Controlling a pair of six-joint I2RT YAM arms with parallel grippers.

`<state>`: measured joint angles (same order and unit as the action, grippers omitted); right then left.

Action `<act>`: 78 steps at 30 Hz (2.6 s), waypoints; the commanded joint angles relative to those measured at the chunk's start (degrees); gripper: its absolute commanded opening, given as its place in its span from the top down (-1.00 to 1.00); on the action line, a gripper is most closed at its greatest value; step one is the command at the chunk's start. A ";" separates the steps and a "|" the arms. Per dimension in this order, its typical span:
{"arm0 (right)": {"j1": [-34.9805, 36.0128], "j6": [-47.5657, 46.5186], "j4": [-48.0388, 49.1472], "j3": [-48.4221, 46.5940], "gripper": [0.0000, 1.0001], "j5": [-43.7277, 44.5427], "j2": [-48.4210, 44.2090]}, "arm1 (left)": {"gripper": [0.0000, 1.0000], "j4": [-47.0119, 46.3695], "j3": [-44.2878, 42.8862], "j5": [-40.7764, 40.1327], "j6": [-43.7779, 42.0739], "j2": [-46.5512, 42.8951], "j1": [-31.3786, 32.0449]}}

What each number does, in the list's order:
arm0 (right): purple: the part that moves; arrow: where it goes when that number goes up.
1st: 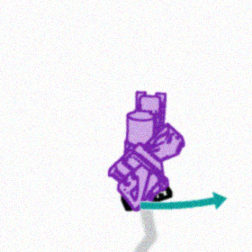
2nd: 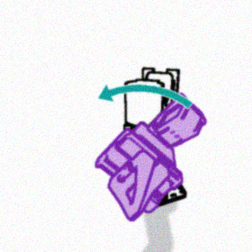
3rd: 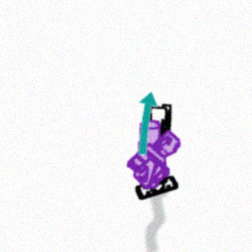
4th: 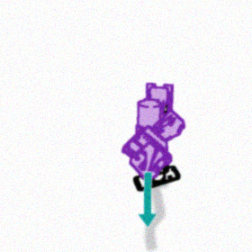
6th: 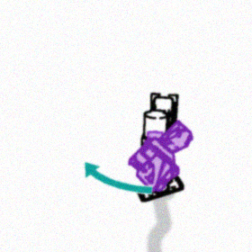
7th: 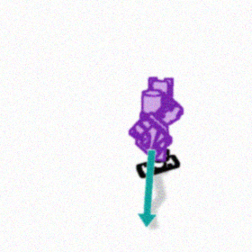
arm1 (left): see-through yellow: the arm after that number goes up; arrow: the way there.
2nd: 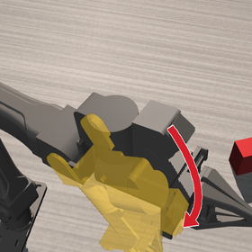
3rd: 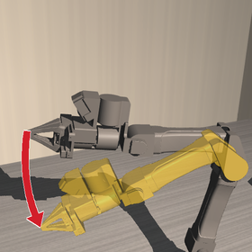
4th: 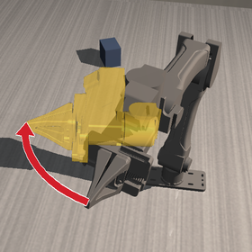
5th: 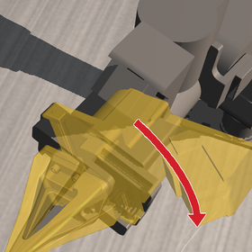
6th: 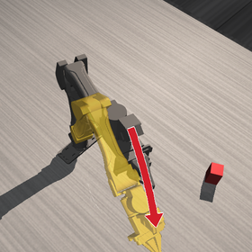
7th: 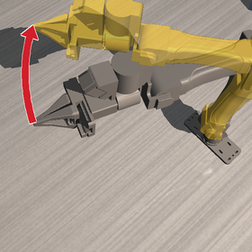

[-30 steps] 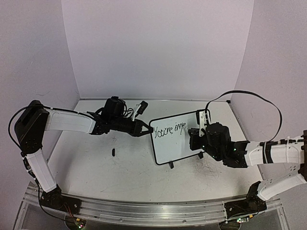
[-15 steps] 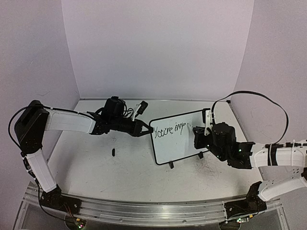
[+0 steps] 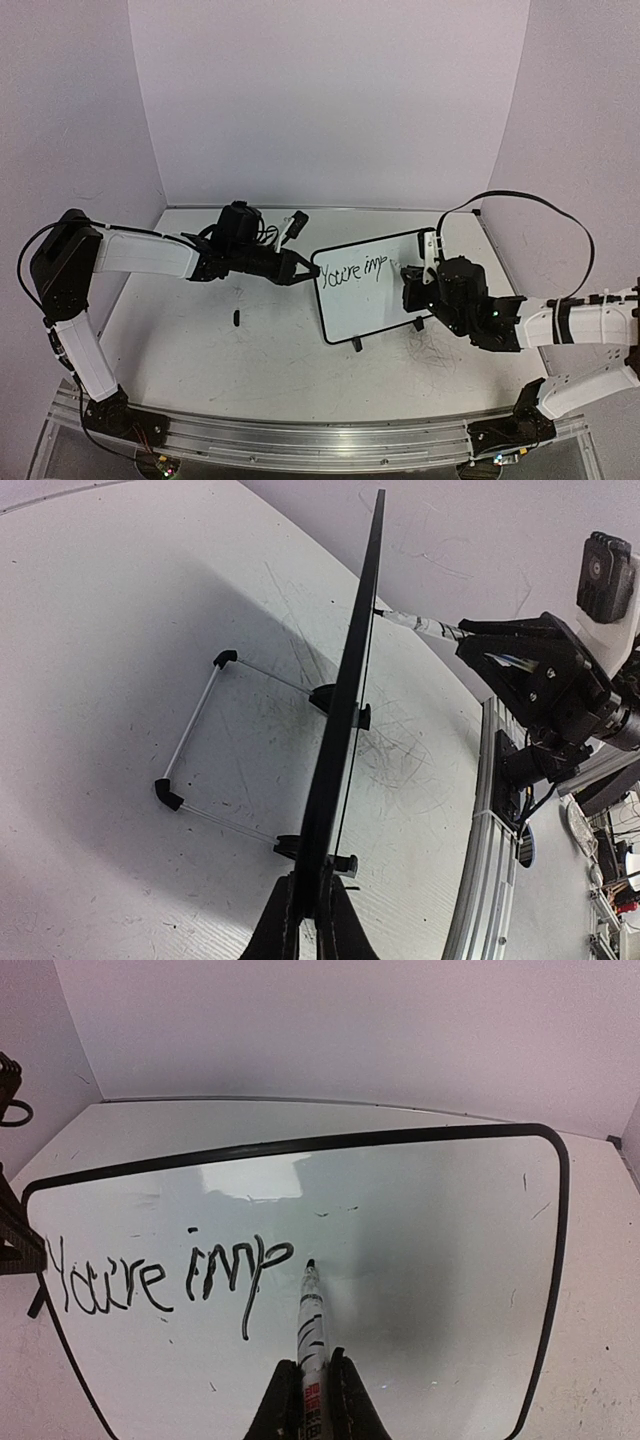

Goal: Write a sentence on the whiteboard

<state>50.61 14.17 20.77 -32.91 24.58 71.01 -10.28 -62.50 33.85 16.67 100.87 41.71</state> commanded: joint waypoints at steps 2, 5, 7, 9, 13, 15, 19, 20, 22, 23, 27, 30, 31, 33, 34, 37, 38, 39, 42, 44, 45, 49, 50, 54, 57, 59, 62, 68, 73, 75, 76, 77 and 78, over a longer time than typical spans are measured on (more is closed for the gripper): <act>-0.36 -0.97 2.99 -2.39 1.00 1.26 0.41 | 1.00 2.78 -0.12 -3.51 -1.81 -1.29 -0.76; -0.42 -1.02 3.07 -2.42 1.00 1.29 0.72 | 1.00 2.77 -0.09 -3.56 -1.81 -1.29 -0.77; -0.45 -1.07 3.19 -2.48 1.00 1.29 0.99 | 1.00 2.77 -0.04 -3.50 -1.82 -1.29 -0.79; -0.49 -1.16 3.29 -2.46 1.00 1.48 1.23 | 1.00 2.80 -0.11 -3.51 -1.81 -1.29 -0.72; -0.57 -1.34 3.39 -2.70 1.00 1.52 1.84 | 1.00 2.80 -0.01 -3.45 -1.72 -1.30 -0.76; -0.60 -1.13 3.30 -2.50 1.00 1.31 1.87 | 1.00 2.78 -0.01 -3.48 -1.76 -1.37 -0.80; -0.58 -0.42 1.60 -2.13 1.00 0.45 1.50 | 1.00 2.79 0.01 -3.51 -1.81 -1.47 -0.76; -0.54 -0.20 1.32 -1.84 1.00 0.17 1.32 | 1.00 2.81 0.01 -3.53 -1.81 -1.46 -0.76; -0.43 0.24 0.50 -1.45 1.00 -0.04 0.89 | 1.00 2.78 0.00 -3.47 -1.88 -1.47 -0.76; -0.47 0.41 0.08 -1.18 1.00 -0.26 0.76 | 1.00 2.80 0.00 -3.53 -1.90 -1.47 -0.75; -0.47 1.11 -0.92 0.10 1.00 -1.15 0.09 | 1.00 2.77 -0.04 -3.58 -1.90 -1.35 -0.76; -0.49 1.43 -1.20 0.79 1.00 -1.41 0.08 | 1.00 2.80 -0.19 -3.46 -1.81 -1.17 -0.76; -0.47 1.56 -1.24 0.94 1.00 -1.52 0.09 | 1.00 2.80 -0.19 -3.46 -1.81 -1.11 -0.76; -0.45 1.76 -1.31 1.21 1.00 -1.49 0.01 | 1.00 2.79 -0.17 -3.44 -1.81 -1.02 -0.76; -0.44 1.80 -1.37 1.29 1.00 -1.24 -0.12 | 1.00 2.80 -0.12 -3.44 -1.81 -1.00 -0.75; -0.44 1.95 -1.73 1.27 1.00 -0.17 -0.42 | 1.00 2.75 -0.14 -3.45 -1.81 -1.10 -0.76; -0.43 2.01 -1.88 1.22 1.00 0.31 -0.48 | 1.00 2.77 -0.11 -3.47 -1.81 -1.12 -0.76; -0.45 2.07 -1.95 1.19 1.00 0.89 -0.52 | 1.00 2.78 -0.08 -3.46 -1.81 -1.12 -0.76; -0.53 2.08 -1.89 0.54 1.00 2.44 -0.17 | 1.00 2.77 -0.11 -3.24 -1.73 -1.03 -0.76; -0.59 1.79 -1.38 -0.24 1.00 2.96 0.30 | 1.00 2.77 -0.15 -3.18 -1.71 -1.07 -0.76; -0.64 1.54 -0.94 -0.56 1.00 3.11 0.53 | 1.00 2.72 -0.12 -3.18 -1.72 -1.12 -0.76; -0.83 0.49 0.79 -1.83 1.00 2.99 1.38 | 1.00 2.72 0.09 -3.18 -1.72 -1.29 -0.66; -0.90 0.25 1.08 -2.14 1.00 2.90 1.52 | 1.00 2.71 0.16 -3.16 -1.72 -1.29 -0.67; -0.92 -0.40 1.73 -2.90 1.00 3.11 1.69 | 1.00 2.71 0.06 -3.16 -1.76 -1.17 -0.41; -0.98 -0.60 2.06 -3.21 1.00 3.26 1.66 | 1.00 2.60 0.08 -3.18 -1.72 -1.09 -0.32; -1.00 -0.70 2.22 -3.37 1.00 3.43 1.76 | 1.00 2.60 0.09 -3.15 -1.76 -1.03 -0.32; -1.02 -0.96 2.32 -3.57 1.00 3.01 2.11 | 1.00 2.64 0.02 -3.26 -1.81 -1.03 -0.32; -1.02 -1.11 2.45 -3.04 1.00 -0.02 2.37 | 1.00 2.63 0.06 -3.30 -1.90 -1.00 -0.32; -0.97 -1.05 2.34 -1.84 1.00 -1.65 1.51 | 1.00 2.63 0.05 -3.43 -1.99 -1.09 -0.32; -1.00 -1.49 2.46 -1.87 1.00 -2.75 1.85 | 1.00 2.64 -0.04 -3.36 -1.99 -0.97 -0.32; -0.97 -1.69 2.64 -1.90 1.00 -3.20 1.99 | 1.00 2.60 -0.11 -3.36 -1.99 -0.94 -0.28; -0.97 -1.56 2.51 -1.94 1.00 -2.76 1.94 | 1.00 2.62 -0.08 -3.41 -1.99 -0.94 -0.30; -1.00 -1.35 2.13 -1.96 1.00 -1.88 1.37 | 1.00 2.68 0.00 -3.51 -1.99 -0.99 -0.32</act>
<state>49.89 13.30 22.00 -34.17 23.46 72.73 -10.04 -62.50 33.78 16.71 100.86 41.74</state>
